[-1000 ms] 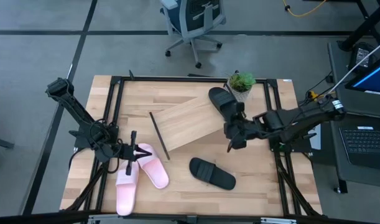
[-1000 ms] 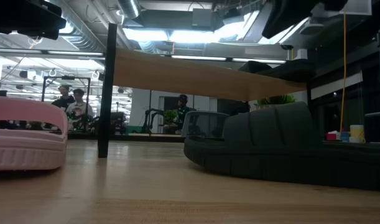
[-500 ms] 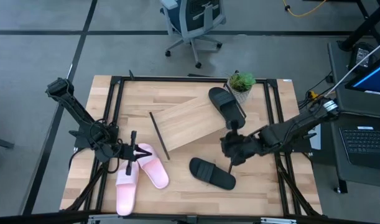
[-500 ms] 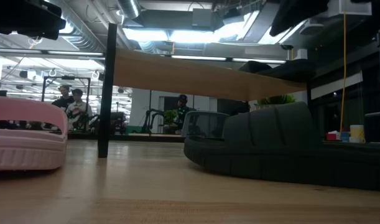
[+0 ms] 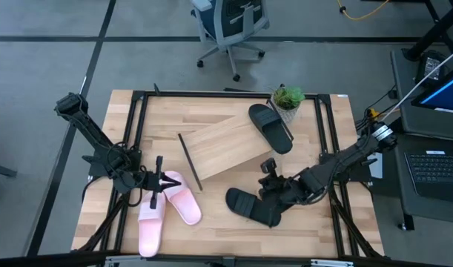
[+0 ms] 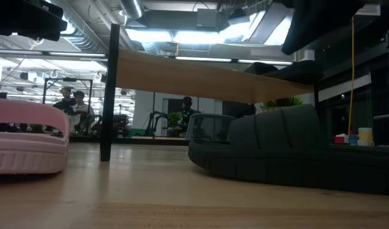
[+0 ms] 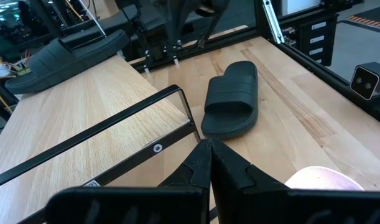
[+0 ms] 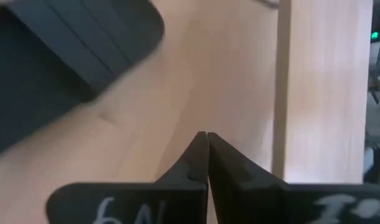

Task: Pick and place slides into the shelf
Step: Put the left black slide on the shelf

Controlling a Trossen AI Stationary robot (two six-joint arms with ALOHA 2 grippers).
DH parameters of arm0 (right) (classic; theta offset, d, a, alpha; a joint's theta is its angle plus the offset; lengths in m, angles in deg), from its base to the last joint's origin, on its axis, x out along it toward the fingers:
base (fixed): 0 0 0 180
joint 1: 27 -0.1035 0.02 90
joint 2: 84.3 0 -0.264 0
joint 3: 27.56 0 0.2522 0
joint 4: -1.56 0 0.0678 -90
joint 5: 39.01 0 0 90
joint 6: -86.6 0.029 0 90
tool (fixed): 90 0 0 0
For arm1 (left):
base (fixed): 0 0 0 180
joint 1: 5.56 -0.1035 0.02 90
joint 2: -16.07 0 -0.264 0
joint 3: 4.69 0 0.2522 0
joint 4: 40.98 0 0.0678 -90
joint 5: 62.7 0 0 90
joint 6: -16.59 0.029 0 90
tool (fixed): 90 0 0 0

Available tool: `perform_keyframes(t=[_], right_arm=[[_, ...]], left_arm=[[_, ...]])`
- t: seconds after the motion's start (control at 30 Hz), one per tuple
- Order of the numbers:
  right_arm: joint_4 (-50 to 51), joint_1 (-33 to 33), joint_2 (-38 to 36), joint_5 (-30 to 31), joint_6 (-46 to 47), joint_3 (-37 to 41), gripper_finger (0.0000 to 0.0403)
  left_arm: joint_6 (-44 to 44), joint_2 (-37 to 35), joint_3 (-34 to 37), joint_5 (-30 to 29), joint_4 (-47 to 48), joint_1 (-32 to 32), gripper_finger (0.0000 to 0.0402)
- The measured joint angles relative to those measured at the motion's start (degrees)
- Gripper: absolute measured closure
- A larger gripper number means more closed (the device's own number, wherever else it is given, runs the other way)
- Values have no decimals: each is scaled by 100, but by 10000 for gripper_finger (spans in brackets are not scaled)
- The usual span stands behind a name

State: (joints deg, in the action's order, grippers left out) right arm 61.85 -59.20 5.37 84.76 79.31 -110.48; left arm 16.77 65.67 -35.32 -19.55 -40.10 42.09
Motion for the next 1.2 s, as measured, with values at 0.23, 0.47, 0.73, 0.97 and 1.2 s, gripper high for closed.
perform_keyframes(t=[0.23, 0.47, 0.73, 0.97, 1.2], right_arm=[[-588, -360, 2, 95, 40, 0, 400], [-790, -527, 301, 147, 236, -2, 401], [-717, -529, 667, 216, 245, -61, 401], [-704, -552, 665, 215, 430, -234, 399], [-720, -556, 675, -24, 557, -181, 400]], left_arm=[[-46, -2, 0, 2, 0, 0, 401], [-355, -2, 0, 225, 57, 5, 401], [-349, -1, 0, 349, 71, 5, 401], [-356, 0, 0, 347, 106, 5, 401], [-463, 1, 0, 349, 201, 5, 401]])
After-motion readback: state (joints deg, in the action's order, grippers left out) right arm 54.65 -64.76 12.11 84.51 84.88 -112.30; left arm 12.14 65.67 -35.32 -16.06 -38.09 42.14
